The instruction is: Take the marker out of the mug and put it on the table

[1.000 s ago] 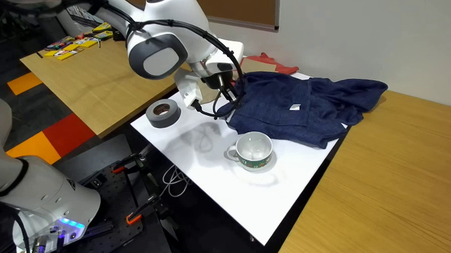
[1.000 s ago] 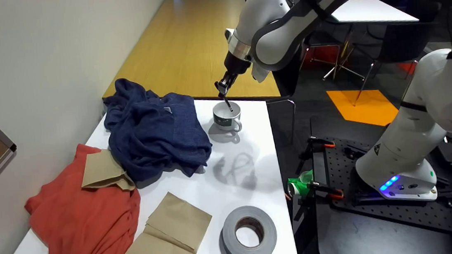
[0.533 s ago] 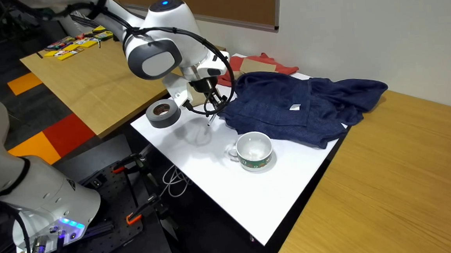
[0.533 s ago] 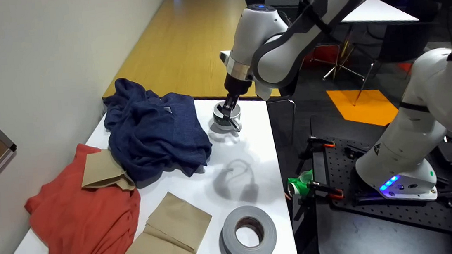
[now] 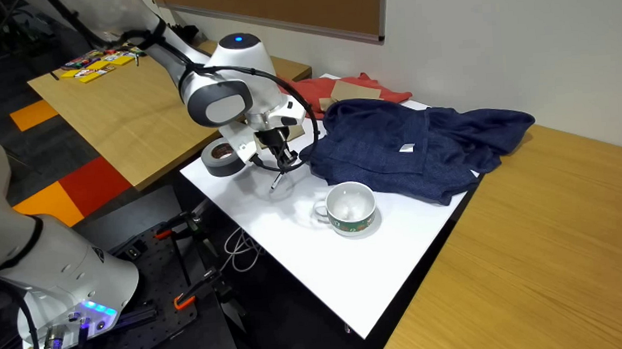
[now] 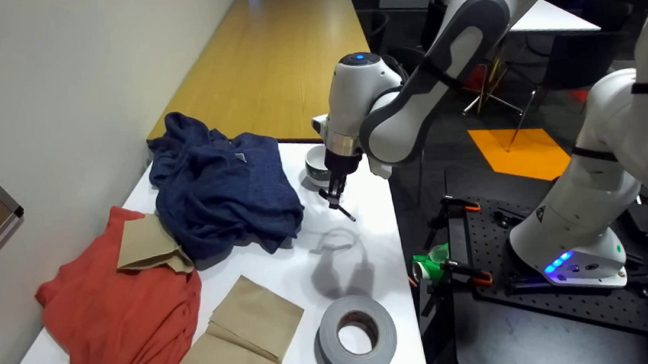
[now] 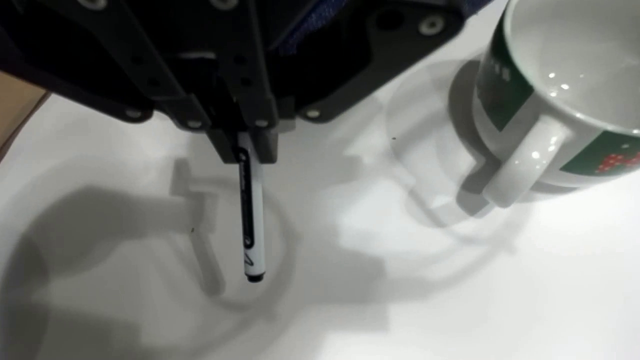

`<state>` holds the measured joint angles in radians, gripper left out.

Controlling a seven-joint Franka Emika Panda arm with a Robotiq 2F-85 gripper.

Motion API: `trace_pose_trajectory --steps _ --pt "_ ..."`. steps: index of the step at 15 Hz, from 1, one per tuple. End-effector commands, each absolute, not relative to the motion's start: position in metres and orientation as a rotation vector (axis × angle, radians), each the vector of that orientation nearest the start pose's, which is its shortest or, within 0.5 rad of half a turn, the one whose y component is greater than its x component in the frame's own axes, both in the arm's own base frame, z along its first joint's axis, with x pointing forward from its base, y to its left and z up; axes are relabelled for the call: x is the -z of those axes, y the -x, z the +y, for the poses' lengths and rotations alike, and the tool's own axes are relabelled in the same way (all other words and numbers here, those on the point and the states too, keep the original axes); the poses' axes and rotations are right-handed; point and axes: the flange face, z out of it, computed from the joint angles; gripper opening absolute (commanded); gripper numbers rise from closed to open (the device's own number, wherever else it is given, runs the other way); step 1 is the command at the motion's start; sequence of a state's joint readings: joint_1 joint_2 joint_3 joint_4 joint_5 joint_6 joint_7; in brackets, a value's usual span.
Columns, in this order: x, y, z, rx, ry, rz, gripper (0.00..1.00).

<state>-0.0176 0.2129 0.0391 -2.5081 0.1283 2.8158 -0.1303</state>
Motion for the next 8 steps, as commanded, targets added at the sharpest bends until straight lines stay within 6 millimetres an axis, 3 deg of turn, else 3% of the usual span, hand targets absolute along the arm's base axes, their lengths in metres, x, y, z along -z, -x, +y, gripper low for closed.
trace_pose_trajectory --steps 1,5,6,8 --pt "-0.183 -0.476 0.013 0.114 3.111 -0.101 0.03" --pt "-0.163 -0.473 0.019 0.03 3.137 -0.149 0.03" --pt "-0.161 -0.472 0.02 0.024 3.147 -0.157 0.37" --pt "-0.16 -0.473 0.022 0.022 3.153 -0.173 0.43"
